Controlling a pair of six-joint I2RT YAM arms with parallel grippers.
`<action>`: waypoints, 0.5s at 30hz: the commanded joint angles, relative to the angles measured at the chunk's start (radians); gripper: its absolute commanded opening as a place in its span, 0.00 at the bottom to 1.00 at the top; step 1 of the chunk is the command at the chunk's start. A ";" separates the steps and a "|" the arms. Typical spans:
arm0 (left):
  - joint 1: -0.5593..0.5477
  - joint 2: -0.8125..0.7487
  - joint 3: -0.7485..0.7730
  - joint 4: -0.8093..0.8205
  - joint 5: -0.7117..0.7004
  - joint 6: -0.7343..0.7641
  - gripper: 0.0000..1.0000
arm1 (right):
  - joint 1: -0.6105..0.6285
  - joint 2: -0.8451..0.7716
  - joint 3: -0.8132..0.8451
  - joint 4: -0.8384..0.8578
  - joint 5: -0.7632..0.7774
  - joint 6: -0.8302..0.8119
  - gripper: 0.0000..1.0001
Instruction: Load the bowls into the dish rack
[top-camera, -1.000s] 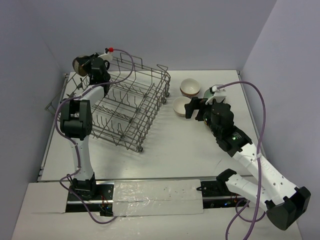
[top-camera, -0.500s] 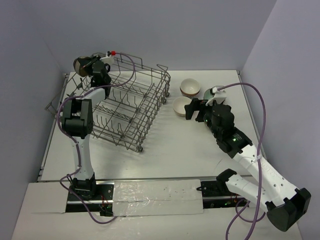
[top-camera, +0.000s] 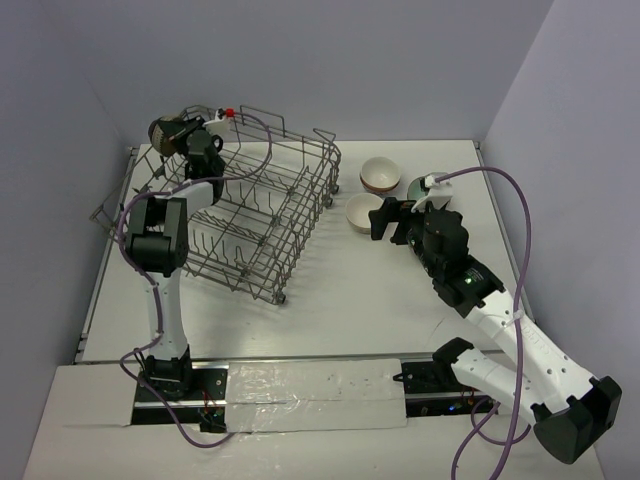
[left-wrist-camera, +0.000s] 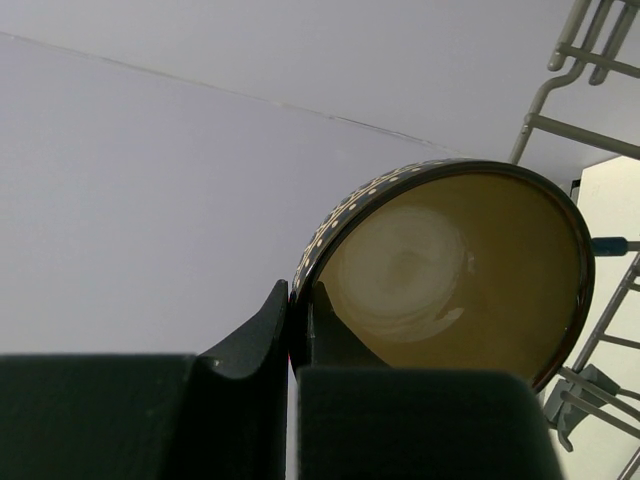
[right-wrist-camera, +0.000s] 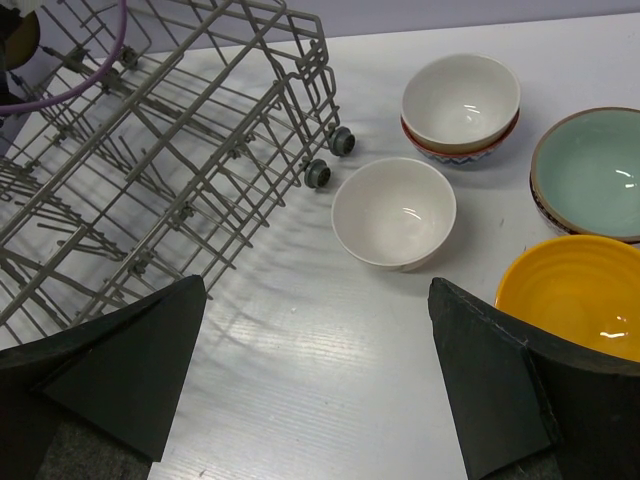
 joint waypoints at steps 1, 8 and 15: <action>0.001 0.008 -0.010 0.113 0.000 0.030 0.00 | -0.003 -0.024 -0.005 0.044 -0.003 -0.001 1.00; -0.003 0.028 -0.016 0.129 -0.016 0.052 0.00 | -0.003 -0.028 -0.005 0.044 -0.011 0.001 1.00; -0.011 0.035 -0.019 0.120 -0.022 0.049 0.00 | -0.003 -0.030 -0.006 0.047 -0.017 0.001 1.00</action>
